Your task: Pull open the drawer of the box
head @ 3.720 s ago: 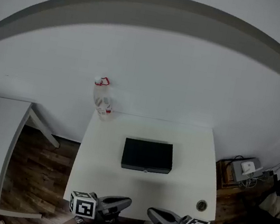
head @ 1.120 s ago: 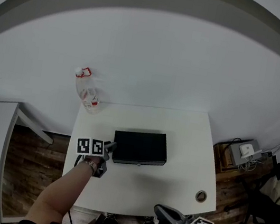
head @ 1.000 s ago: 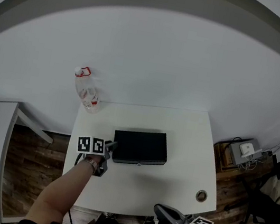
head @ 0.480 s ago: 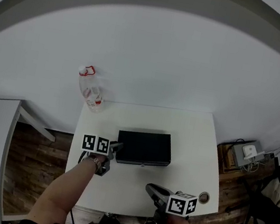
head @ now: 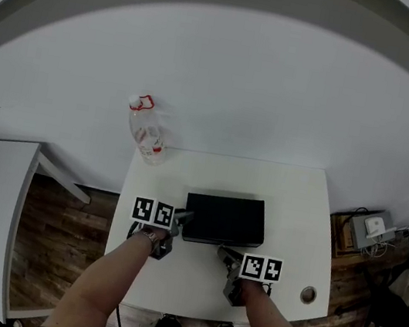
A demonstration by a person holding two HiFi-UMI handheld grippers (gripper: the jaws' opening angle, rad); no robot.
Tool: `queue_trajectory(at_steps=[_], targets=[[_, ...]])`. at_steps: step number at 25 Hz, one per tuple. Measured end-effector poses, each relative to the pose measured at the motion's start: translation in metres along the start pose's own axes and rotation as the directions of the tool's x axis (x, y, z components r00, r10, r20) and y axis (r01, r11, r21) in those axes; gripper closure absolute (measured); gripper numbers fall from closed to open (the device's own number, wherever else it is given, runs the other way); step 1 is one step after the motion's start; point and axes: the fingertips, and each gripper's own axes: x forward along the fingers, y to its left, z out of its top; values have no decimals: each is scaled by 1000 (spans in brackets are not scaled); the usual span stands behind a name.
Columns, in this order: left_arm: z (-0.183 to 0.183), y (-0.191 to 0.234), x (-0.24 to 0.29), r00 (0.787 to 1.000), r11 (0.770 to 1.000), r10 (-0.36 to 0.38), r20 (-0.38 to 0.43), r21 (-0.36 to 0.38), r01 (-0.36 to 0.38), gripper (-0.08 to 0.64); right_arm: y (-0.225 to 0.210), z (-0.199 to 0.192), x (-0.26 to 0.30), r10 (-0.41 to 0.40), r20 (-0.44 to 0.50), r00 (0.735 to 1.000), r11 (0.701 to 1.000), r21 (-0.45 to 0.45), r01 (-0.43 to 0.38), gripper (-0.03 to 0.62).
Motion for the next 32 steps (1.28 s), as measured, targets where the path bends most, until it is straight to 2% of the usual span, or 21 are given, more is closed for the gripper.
queue_trajectory(at_steps=[2,5,6,8,17,32], targets=[[0,0,0,1000,1000,-2,-1,2,2,413,-2,2,4,-5,-2,1000,1000,9,5,502],[0,0,0,1000,1000,-3,0,14,3,413,-9,3,6,-15,-4,1000,999,34,15,513],[0,0,0,1000,1000,-3,0,17,3,413,-11,2,6,-14,-3,1000,999,48,14,487],[0,-1,0,1000,1000,-4,-2,19,4,411,-11,2,8,-7,-2,1000,998,62,7,486],[0,-1,-1,1000,1000,5,-10,28,-5,411,-8,4,20,-2,-21,1000,998,57,3,522],[-1,0,-1,1000,1000,3,-1,9,-3,411,-5,-14,9,18,-21,1000,998,61,-17,523]])
